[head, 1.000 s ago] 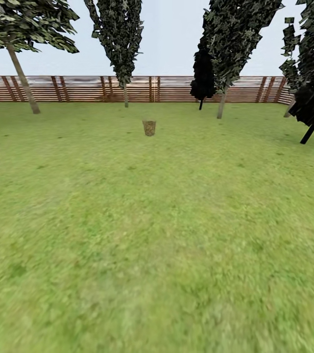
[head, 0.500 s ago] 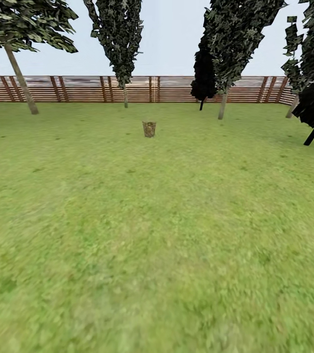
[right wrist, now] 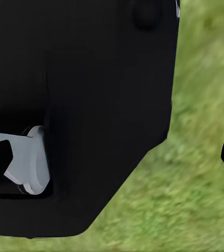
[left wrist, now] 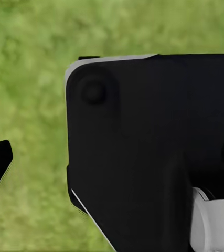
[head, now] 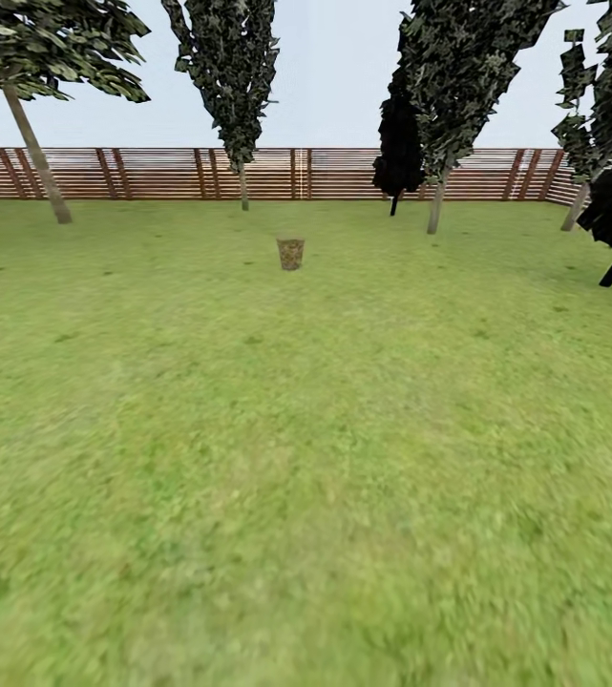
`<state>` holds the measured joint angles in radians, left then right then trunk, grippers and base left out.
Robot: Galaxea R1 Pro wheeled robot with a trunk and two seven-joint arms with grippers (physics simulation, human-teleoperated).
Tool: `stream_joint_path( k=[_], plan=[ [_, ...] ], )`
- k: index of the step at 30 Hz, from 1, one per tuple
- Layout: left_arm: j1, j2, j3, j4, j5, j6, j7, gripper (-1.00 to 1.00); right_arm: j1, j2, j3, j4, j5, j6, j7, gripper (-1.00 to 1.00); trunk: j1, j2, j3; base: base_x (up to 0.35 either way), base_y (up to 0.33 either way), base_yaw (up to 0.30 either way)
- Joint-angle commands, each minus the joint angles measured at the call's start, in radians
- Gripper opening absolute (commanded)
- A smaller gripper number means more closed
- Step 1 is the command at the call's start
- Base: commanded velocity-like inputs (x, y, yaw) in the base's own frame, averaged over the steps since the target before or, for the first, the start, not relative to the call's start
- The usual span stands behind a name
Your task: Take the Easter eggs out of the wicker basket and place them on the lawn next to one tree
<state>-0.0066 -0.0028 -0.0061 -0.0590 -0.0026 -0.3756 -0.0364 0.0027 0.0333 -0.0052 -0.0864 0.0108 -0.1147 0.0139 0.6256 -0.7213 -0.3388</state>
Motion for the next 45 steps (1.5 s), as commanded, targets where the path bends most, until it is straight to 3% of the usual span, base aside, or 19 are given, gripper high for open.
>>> stream_joint_path(
  k=[1,45],
  plan=[
    [-0.001,0.0,0.0,0.001,0.0,-0.003,-0.002,1.0,0.0,0.0,-0.001,-0.001,0.001,-0.002,0.001,1.0,0.001,-0.001,-0.001,0.325,0.0,0.0],
    [0.0,0.0,0.0,0.001,0.0,-0.003,-0.002,1.0,0.0,0.0,-0.001,-0.001,0.001,-0.002,0.001,1.0,0.001,-0.001,-0.001,0.32,0.0,0.0]
  ],
)
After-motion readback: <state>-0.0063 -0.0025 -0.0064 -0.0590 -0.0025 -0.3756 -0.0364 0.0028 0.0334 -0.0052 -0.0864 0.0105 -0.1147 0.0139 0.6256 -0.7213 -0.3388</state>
